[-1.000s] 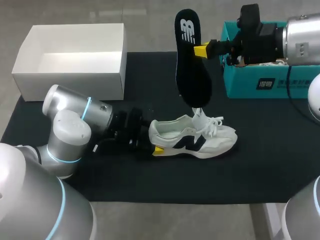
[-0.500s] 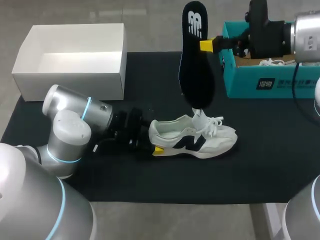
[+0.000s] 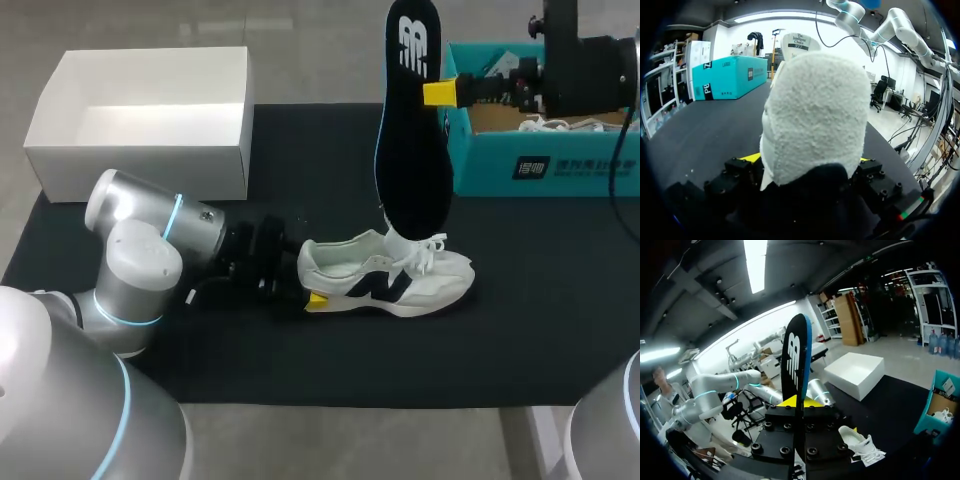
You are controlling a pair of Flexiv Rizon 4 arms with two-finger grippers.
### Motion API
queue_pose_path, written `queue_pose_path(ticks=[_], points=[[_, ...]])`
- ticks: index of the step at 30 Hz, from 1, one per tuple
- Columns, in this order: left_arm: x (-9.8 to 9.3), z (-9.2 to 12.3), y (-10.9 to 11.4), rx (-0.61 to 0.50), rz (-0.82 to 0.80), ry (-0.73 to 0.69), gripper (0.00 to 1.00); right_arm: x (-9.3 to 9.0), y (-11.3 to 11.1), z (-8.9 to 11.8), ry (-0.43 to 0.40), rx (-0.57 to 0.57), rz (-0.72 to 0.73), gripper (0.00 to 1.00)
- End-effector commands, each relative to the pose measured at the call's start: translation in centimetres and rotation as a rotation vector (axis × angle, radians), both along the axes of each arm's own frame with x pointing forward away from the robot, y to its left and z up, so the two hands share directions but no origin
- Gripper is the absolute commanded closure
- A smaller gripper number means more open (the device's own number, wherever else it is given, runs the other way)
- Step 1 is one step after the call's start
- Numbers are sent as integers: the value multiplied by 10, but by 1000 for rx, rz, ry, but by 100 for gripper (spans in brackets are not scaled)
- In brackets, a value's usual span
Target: Take the shoe out of the shoebox, open the shoe tongue, remove and reinsert the insole, then place the shoe into the shoebox
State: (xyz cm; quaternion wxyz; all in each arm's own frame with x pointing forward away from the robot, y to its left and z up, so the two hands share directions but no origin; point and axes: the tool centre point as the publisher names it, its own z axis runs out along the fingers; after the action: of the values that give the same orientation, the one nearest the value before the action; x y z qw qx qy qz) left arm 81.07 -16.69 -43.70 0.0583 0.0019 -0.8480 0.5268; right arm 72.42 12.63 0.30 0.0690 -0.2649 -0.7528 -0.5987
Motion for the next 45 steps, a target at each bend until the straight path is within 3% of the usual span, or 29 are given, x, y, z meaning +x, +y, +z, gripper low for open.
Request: queue_pose_path(ticks=[1,9,15,45], points=[[1,-3,0,4,-1,0,100,-19,-2,12,27,-7,-54,100],[1,-3,0,4,-1,0,100,-47,6,26,52,10,-104,100],[1,-3,0,4,-1,0,100,-62,8,22,68,19,-91,100],[1,-3,0,4,-1,0,100,-64,10,23,100,-4,-54,100]])
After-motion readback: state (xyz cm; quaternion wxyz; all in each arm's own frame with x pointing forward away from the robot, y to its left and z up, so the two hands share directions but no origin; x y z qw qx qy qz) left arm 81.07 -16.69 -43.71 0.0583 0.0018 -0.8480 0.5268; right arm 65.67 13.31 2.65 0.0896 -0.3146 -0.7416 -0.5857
